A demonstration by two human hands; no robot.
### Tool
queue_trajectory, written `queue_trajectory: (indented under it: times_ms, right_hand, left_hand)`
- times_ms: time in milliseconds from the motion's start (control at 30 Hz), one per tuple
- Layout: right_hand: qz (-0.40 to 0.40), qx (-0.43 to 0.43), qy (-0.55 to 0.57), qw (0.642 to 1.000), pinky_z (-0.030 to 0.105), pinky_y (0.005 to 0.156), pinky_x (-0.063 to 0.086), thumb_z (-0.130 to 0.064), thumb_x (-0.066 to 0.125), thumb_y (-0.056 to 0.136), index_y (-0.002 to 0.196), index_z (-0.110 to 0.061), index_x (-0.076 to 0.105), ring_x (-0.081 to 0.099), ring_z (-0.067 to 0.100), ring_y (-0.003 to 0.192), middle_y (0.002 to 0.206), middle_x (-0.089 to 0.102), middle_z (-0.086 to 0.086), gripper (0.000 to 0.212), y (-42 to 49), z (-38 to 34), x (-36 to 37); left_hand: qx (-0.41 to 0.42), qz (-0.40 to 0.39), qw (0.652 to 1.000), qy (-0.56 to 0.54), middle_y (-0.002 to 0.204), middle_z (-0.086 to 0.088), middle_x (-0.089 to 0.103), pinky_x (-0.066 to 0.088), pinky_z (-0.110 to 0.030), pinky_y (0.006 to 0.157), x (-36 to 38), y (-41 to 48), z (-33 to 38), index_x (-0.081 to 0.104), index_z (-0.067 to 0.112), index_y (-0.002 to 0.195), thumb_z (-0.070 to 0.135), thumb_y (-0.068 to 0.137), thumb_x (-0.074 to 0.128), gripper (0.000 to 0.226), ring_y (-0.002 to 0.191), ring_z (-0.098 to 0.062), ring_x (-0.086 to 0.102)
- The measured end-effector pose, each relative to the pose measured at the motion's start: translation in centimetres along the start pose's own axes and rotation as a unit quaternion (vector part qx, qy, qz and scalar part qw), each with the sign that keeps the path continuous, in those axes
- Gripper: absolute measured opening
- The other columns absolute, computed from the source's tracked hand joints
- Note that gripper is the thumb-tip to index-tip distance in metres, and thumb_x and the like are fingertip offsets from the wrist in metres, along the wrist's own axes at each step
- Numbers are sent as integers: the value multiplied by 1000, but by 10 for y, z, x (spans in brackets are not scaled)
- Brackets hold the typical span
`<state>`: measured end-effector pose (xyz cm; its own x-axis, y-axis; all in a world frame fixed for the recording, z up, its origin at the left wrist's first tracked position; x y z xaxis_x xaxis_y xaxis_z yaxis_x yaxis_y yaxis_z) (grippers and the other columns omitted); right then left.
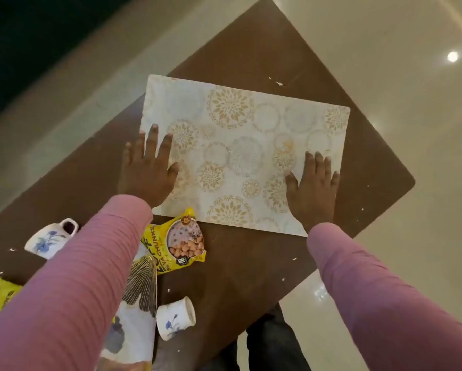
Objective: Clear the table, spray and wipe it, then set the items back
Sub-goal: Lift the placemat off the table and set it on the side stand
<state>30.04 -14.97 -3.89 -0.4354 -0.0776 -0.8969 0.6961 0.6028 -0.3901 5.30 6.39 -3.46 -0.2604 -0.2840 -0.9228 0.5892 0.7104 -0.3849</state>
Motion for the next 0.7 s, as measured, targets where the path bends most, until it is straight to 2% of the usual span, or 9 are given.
queue_trajectory:
  times_ms: [100,200,300,433,567,700]
  right_hand:
    - [19,103,88,991,50,117,15,-39,46,97,150,-11,19,14,32,145,157,17,14,65,7,34,-5]
    - [43,162,143,975,50,111,30,-29,55,92,148,-8,20,26,35,139,153,24,15,69,9,58,-8]
    - [66,193,151,967,49,108,32,-25,57,90,147,-7,23,32,37,134,148,31,16,69,14,66,-17]
    - [75,238,174,953,47,105,33,-22,58,88,146,-9,26,36,38,130,145,34,16,67,18,71,-22]
    - [71,267,225,934,44,96,42,-22,60,85,141,-11,33,50,37,116,139,39,14,63,21,83,-25]
    - [51,294,297,907,48,86,53,-40,64,71,128,-18,47,61,32,100,122,53,5,63,22,89,-20]
  left_hand:
    - [-111,-20,989,-90,162,-14,5,19,-54,116,8,1,-14,12,20,154,41,99,42,66,147,-39,13]
    - [-214,-22,965,-150,158,-17,14,30,-56,109,21,-5,-29,17,17,151,38,96,49,67,139,-45,24]
    - [-284,-26,941,-182,154,-17,20,34,-59,102,32,-13,-41,20,16,148,41,94,53,68,135,-45,27]
    - [-332,-10,919,-211,147,-18,27,35,-58,99,31,-20,-48,27,13,144,46,90,60,72,132,-42,29]
    - [-354,-2,904,-239,144,-19,29,36,-58,99,30,-21,-55,33,10,139,46,86,66,73,131,-41,30]
    - [-377,-4,886,-271,142,-18,29,39,-58,98,34,-22,-58,38,8,134,46,81,73,74,127,-45,37]
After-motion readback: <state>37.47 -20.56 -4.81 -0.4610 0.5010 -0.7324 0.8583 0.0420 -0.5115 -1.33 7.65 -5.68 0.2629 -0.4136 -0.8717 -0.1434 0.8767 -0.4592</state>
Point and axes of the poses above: each hand's wrist, its own y-axis towards the middle knuckle, its own x-axis out of the palm, z = x × y, the point moved 9 cm from there along y, towards the middle knuckle
